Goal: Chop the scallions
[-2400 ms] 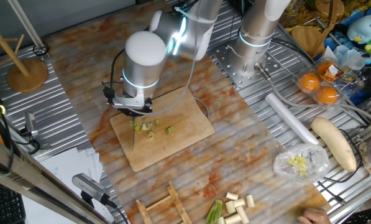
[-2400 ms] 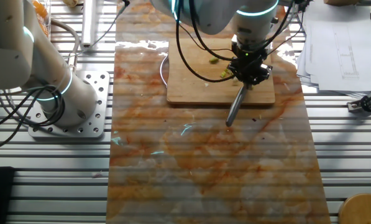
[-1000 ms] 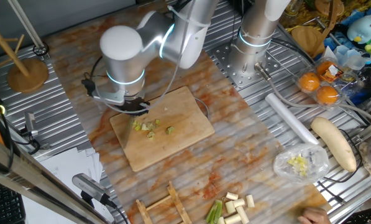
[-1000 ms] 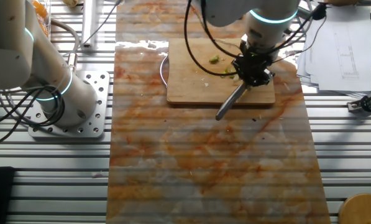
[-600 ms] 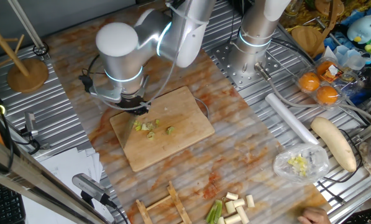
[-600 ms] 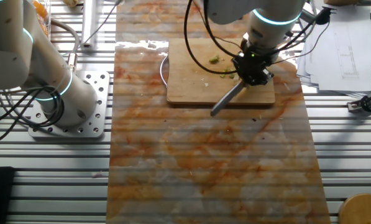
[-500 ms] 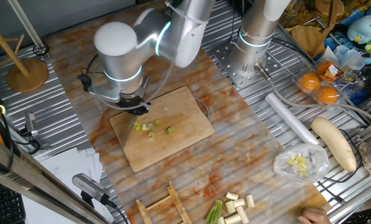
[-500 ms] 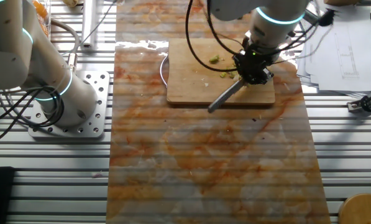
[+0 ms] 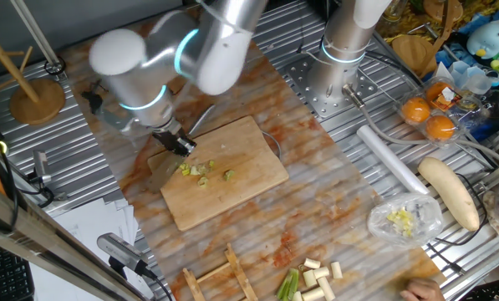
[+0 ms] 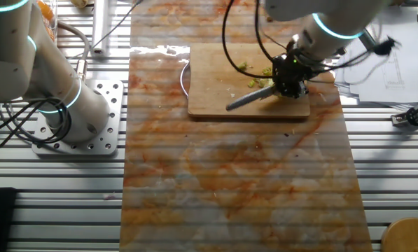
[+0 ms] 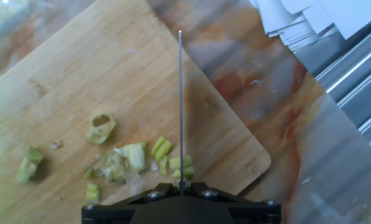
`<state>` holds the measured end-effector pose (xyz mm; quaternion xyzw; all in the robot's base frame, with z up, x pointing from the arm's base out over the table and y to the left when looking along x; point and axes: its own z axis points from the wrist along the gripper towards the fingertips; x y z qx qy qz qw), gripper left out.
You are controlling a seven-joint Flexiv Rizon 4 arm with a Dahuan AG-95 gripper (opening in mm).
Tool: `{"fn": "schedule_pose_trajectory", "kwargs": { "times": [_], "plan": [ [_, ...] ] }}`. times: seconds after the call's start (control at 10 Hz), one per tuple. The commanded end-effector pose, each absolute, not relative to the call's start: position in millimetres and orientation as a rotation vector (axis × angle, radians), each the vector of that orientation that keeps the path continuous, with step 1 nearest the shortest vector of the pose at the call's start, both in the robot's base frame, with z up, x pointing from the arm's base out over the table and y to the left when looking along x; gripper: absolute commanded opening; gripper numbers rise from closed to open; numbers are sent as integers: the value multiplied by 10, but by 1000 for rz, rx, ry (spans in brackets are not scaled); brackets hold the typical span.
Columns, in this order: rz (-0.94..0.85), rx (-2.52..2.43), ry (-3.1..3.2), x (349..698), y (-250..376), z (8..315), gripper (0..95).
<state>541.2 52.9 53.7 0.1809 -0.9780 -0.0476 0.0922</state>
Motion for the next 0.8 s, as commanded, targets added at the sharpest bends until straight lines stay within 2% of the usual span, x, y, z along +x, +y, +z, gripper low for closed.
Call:
{"fn": "schedule_pose_trajectory", "kwargs": {
  "times": [0.1, 0.8],
  "plan": [
    [-163, 368, -2890, 5401, 532, 558, 0],
    [-115, 436, -2980, 5401, 532, 558, 0]
  ]
}}
